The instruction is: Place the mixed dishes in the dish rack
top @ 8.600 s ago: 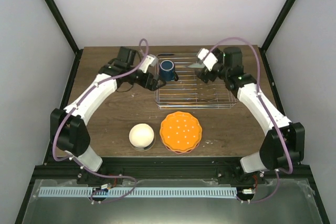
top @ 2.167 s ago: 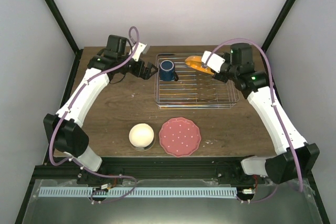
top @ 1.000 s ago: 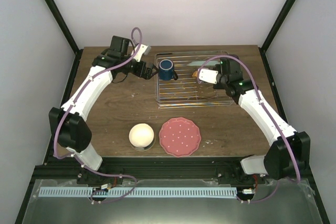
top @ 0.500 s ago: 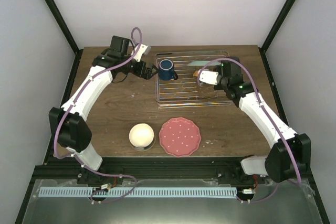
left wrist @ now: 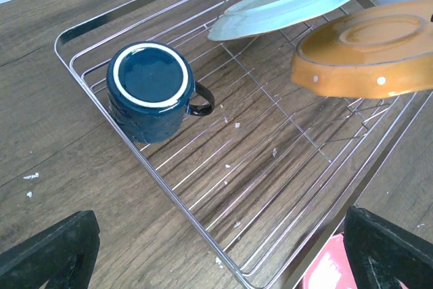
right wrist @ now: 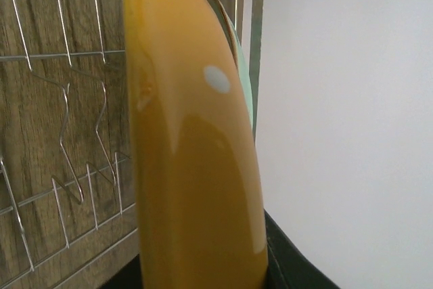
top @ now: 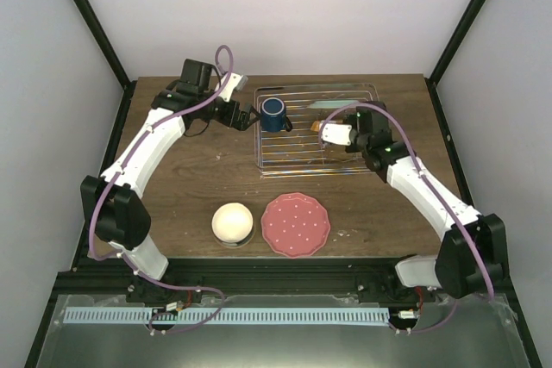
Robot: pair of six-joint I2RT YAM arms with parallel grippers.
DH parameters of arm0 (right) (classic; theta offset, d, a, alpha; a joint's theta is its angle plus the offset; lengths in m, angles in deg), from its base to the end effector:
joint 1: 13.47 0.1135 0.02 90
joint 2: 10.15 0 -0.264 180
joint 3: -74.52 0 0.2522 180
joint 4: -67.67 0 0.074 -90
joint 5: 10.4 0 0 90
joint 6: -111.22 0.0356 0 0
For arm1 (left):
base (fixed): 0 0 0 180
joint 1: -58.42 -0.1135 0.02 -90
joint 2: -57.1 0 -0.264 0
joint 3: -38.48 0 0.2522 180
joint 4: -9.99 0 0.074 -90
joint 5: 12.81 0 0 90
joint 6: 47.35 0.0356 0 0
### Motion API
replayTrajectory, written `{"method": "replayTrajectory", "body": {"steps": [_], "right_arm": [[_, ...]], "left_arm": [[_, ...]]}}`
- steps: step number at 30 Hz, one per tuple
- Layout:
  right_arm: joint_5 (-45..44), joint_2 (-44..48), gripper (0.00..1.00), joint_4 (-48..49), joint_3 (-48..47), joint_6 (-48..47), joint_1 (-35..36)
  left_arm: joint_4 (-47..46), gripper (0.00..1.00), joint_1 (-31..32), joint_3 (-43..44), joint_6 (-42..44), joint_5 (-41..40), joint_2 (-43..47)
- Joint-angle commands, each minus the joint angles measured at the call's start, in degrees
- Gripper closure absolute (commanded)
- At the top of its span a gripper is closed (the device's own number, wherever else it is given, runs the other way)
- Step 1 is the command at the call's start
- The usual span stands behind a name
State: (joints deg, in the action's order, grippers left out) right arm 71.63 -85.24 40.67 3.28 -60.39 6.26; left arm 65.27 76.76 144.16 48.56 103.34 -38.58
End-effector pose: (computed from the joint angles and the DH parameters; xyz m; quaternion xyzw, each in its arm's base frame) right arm 0.2817 0.0958 0.2957 -0.6494 0.5764 -0.3050 0.3912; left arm 0.3454 -0.1310 0.3447 0.2734 0.8627 -0.2481 0.3457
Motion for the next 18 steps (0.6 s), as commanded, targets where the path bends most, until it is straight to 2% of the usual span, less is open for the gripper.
{"method": "replayTrajectory", "body": {"steps": [1, 13, 15, 18], "right_arm": [[1.4, -0.2, 0.99, 7.7, -0.4, -0.7, 1.7], [-0.7, -4.2, 0.97, 10.7, 1.6, -0.5, 1.9], [-1.2, -4.9, 0.94, 10.7, 1.2, -0.1, 1.9], [-1.6, -5.6, 0.84, 10.5, 1.0, 0.6, 1.9]], "left_arm": [[-1.4, 0.00, -0.4, -0.7, -0.6, 0.5, -0.3], [-1.7, 0.00, -0.6, -1.4, -0.3, 0.8, -0.3], [-1.7, 0.00, -0.6, -1.3, -0.2, 0.9, -0.3], [-1.6, 0.00, -0.7, -1.6, -0.3, 1.5, -0.3]]}}
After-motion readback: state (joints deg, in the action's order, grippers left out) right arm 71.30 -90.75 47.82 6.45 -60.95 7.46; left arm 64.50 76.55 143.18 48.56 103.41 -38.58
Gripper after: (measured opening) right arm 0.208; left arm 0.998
